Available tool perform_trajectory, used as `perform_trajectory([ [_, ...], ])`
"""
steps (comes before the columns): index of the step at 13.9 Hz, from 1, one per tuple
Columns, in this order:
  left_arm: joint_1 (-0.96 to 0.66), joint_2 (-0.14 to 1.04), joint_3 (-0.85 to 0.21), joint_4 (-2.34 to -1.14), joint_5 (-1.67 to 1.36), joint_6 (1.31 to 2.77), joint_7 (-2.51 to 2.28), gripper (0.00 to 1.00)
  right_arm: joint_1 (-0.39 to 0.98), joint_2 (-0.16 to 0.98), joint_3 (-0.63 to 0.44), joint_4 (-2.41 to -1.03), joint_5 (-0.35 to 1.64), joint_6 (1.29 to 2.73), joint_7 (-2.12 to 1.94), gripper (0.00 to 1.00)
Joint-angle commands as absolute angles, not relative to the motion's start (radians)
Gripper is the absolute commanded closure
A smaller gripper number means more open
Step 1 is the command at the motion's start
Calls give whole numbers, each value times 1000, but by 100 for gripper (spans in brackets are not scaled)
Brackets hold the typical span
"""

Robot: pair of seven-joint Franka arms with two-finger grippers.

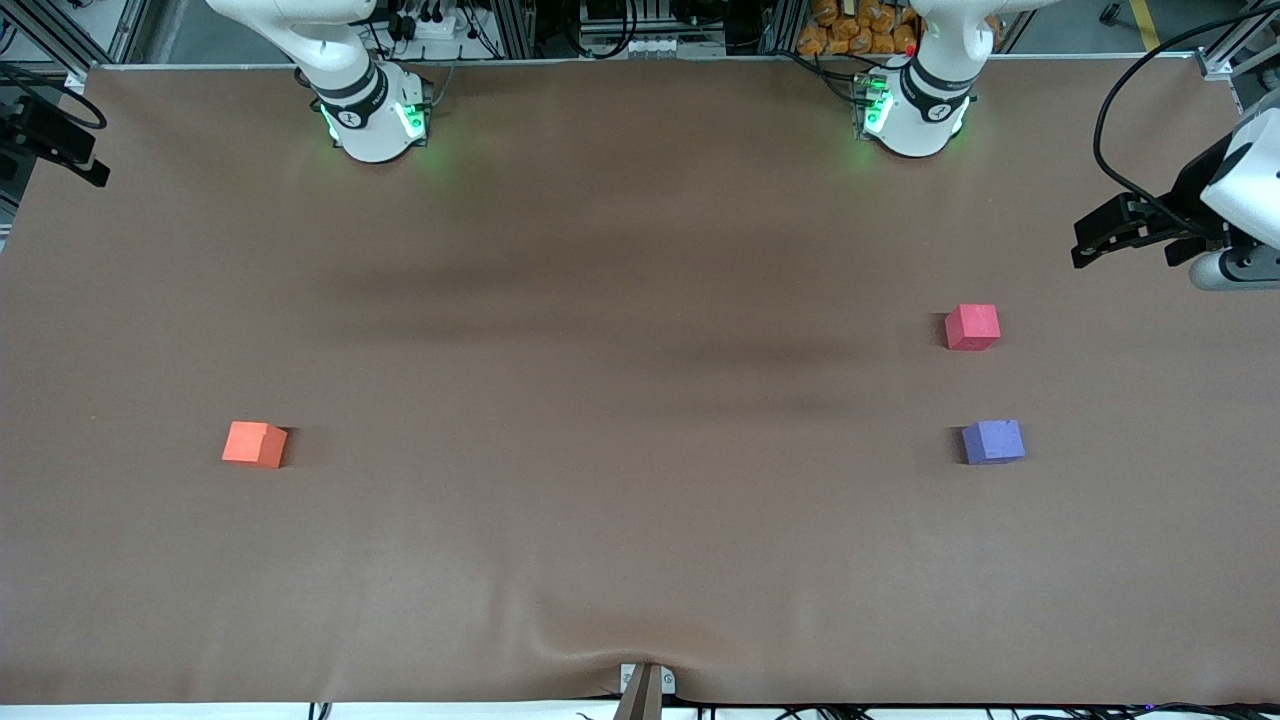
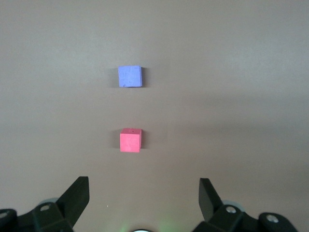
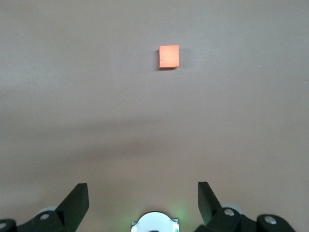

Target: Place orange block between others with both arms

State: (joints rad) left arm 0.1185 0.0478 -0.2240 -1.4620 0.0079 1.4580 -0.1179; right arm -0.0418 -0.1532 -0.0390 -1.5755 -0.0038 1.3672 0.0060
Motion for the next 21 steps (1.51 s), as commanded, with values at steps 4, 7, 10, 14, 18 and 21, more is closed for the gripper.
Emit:
perform_trajectory([
  [4,121,38,-227,-1425,32,1404,-106,0,-58,-152,-31,-1577,6,1428,9,0],
  [7,127,37,-224,-1425,40,1402,-103,0,-34,-130,-28,-1577,6,1508,12,0],
  [10,126,37,-230,-1425,40,1402,-109,0,-15,-115,-28,-1577,6,1543,11,0],
  [14,124,35,-233,-1425,37,1402,-117,0,-11,-110,-25,-1574,8,1577,20,0],
  [18,126,35,-235,-1425,35,1402,-117,0,-6,-121,-26,-1569,6,1559,21,0],
  [21,126,35,-235,-1425,32,1402,-117,0,-5,-129,-21,-1566,6,1481,21,0],
])
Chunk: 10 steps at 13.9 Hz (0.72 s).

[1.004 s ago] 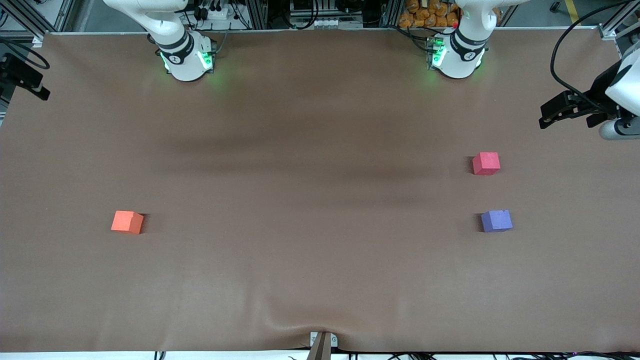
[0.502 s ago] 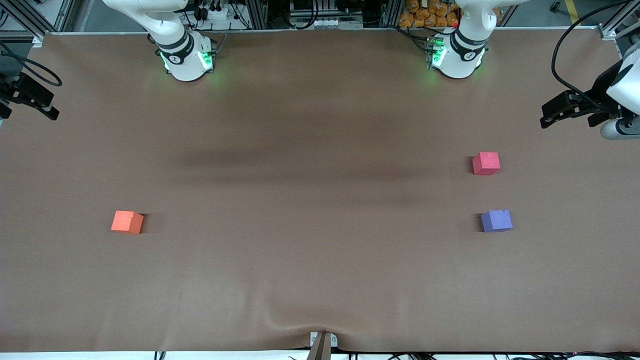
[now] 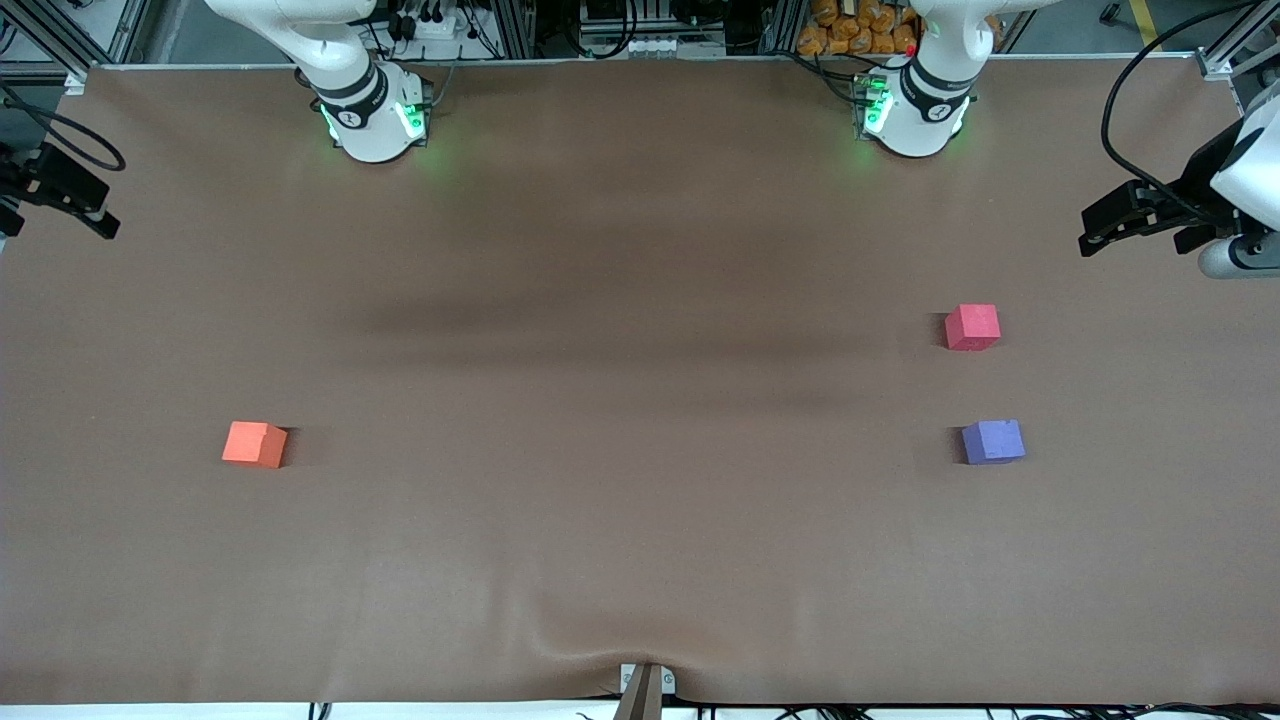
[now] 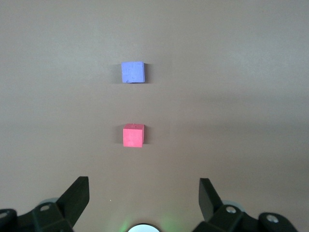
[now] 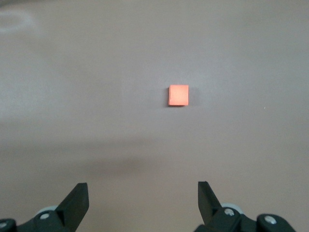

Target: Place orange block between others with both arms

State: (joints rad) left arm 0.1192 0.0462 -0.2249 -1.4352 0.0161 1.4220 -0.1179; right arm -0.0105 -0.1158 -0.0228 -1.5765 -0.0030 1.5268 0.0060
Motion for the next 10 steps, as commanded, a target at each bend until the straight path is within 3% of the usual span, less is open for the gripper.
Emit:
perform_trajectory([
  [1,126,34,-235,-1425,34,1402,-118,0,-5,-130,-21,-1566,6,1456,21,0],
  [10,120,31,-235,-1424,32,1416,-115,0,-17,-146,-35,-1549,-1,1338,23,0],
])
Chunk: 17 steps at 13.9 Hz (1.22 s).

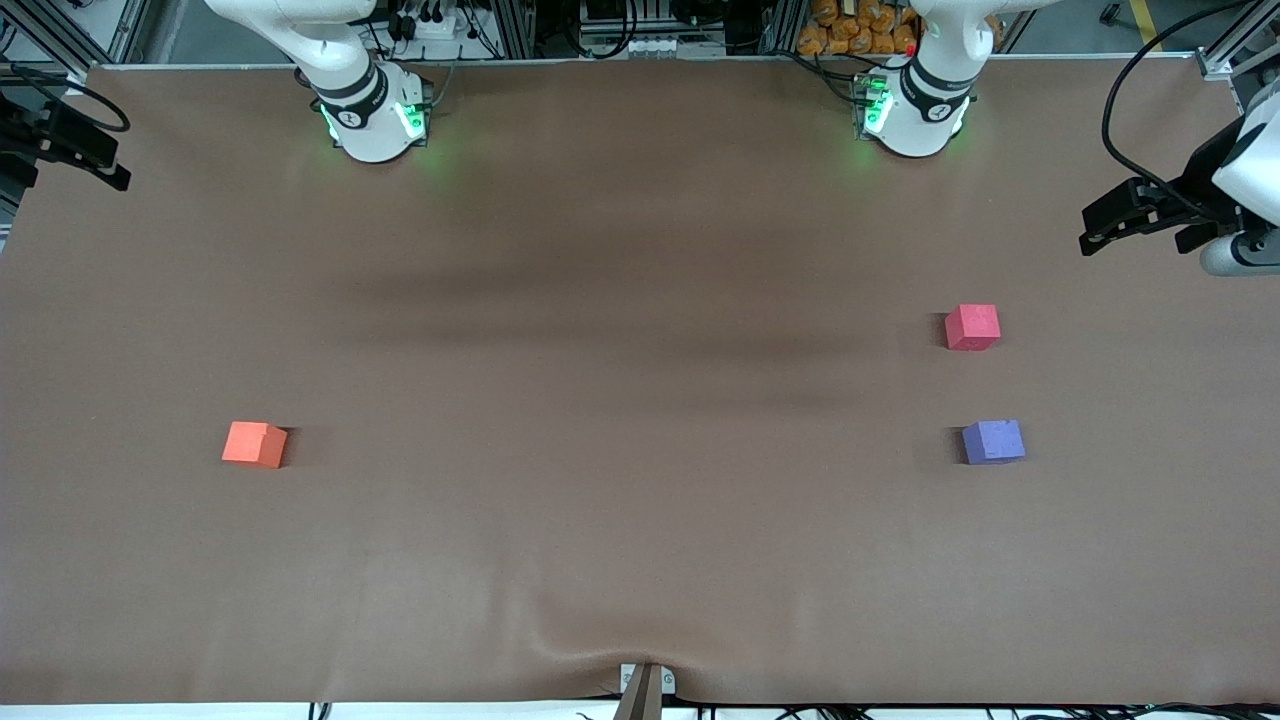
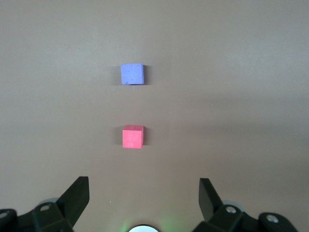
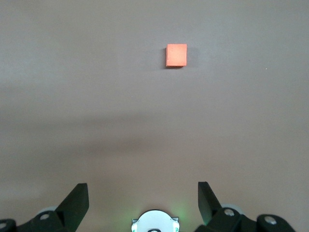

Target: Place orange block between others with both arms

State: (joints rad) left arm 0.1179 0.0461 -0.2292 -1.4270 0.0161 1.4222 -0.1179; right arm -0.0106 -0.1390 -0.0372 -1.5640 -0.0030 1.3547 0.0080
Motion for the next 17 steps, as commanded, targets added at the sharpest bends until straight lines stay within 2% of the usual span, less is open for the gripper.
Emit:
perform_trajectory([
  [1,121,31,-235,-1424,34,1416,-106,0,-23,-132,-32,-1505,-8,1338,20,0],
  [5,123,31,-236,-1424,35,1414,-100,0,-25,-45,-32,-1414,-9,1290,18,0],
  [17,121,20,-235,-1425,29,1413,-100,0,9,-49,-22,-1413,-41,1284,2,0],
])
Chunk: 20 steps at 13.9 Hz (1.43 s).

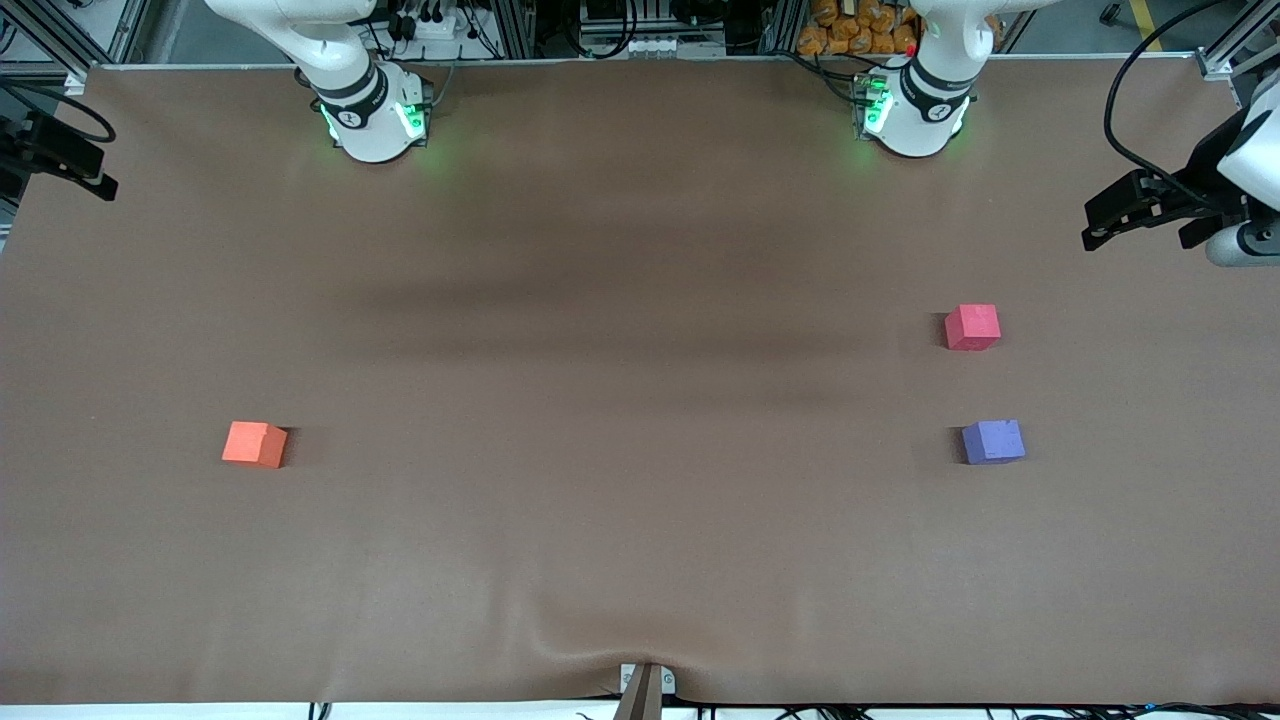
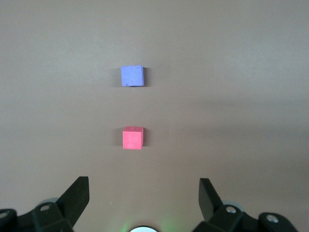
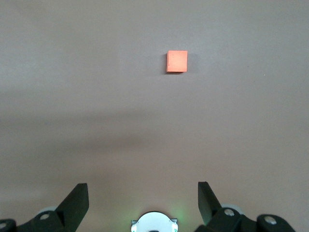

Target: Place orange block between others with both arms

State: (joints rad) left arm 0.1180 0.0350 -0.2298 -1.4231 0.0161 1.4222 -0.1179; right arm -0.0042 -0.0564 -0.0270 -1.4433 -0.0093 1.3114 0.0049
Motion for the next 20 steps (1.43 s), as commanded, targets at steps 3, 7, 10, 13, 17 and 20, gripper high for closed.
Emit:
perform_trajectory([
  [3,120,20,-235,-1425,32,1410,-101,0,26,-48,-17,-1420,-110,1238,-5,0],
  [7,118,20,-236,-1425,28,1410,-100,0,3,110,-21,-1430,-115,1249,-3,0],
  [10,118,20,-235,-1425,32,1410,-100,0,-5,315,-21,-1428,-100,1438,0,0],
  [13,120,5,-236,-1425,29,1410,-100,0,-27,470,-21,-1430,-100,1636,-3,0],
  [17,120,3,-239,-1425,29,1410,-100,0,-61,592,-21,-1433,-100,1842,-24,0],
  [20,120,8,-236,-1425,25,1410,-106,0,-119,666,-17,-1469,-95,1968,-103,0],
])
